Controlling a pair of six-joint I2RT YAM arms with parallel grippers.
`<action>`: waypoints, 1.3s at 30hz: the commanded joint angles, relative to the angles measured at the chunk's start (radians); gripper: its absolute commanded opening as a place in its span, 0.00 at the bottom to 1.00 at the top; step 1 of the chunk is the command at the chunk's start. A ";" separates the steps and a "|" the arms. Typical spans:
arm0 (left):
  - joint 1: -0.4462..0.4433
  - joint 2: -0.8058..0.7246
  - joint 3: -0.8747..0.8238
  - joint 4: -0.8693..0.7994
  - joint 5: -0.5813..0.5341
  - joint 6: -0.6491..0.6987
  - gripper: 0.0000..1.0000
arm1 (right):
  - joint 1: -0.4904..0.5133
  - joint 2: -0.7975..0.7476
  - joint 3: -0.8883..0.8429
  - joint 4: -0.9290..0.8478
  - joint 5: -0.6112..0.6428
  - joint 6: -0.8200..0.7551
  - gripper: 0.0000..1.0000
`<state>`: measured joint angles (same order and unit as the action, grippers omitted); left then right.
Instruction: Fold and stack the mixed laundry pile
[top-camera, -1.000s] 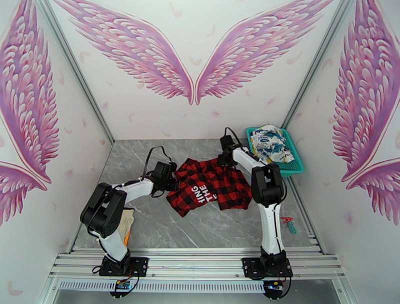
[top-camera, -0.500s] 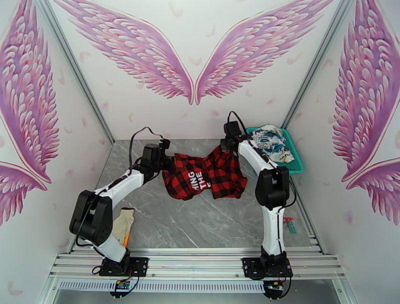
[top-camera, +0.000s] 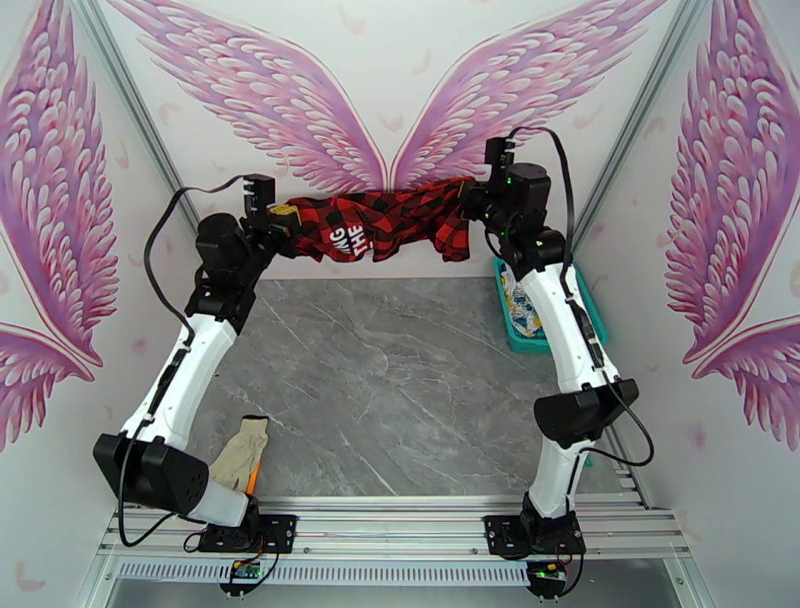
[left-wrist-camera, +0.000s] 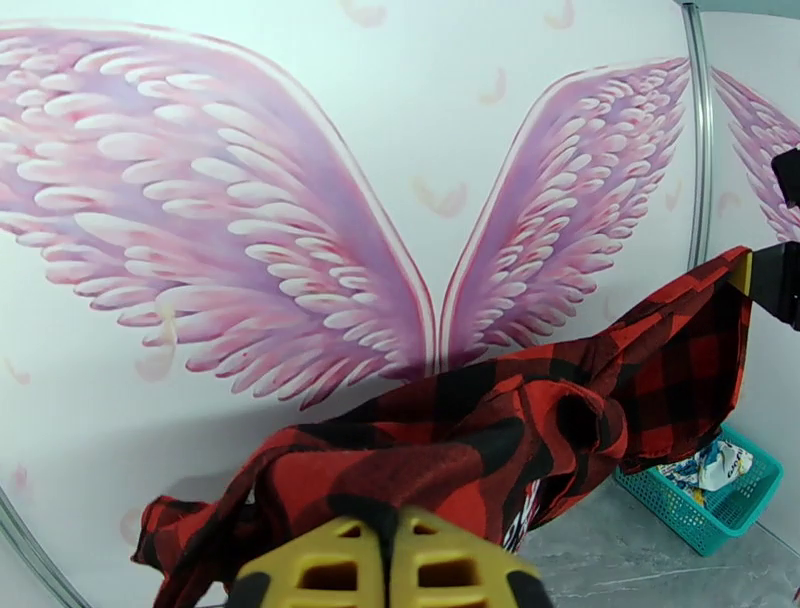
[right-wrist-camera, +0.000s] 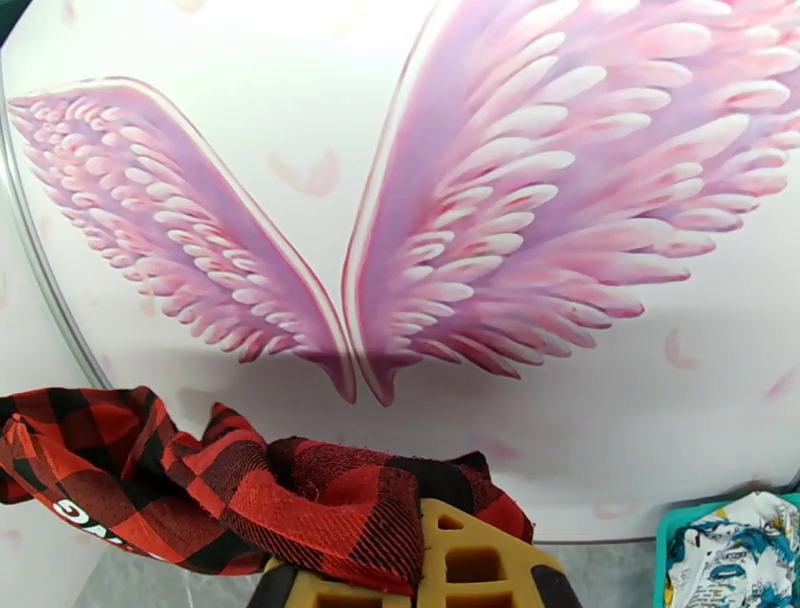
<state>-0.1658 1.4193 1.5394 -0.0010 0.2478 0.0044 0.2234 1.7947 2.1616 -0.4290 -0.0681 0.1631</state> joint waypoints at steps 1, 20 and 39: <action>-0.025 -0.117 -0.189 -0.071 0.034 0.026 0.46 | 0.001 -0.147 -0.307 0.083 0.000 -0.002 0.00; -0.199 -0.020 -0.639 -0.247 -0.063 -0.228 0.90 | 0.009 -0.382 -1.145 -0.085 0.063 0.118 0.57; -0.199 0.647 0.001 -0.637 -0.252 0.209 0.77 | 0.090 -0.106 -0.821 -0.297 0.381 -0.124 0.76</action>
<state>-0.3622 2.0087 1.4570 -0.5255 0.0463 0.1127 0.3225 1.6711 1.3121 -0.6582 0.2195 0.0921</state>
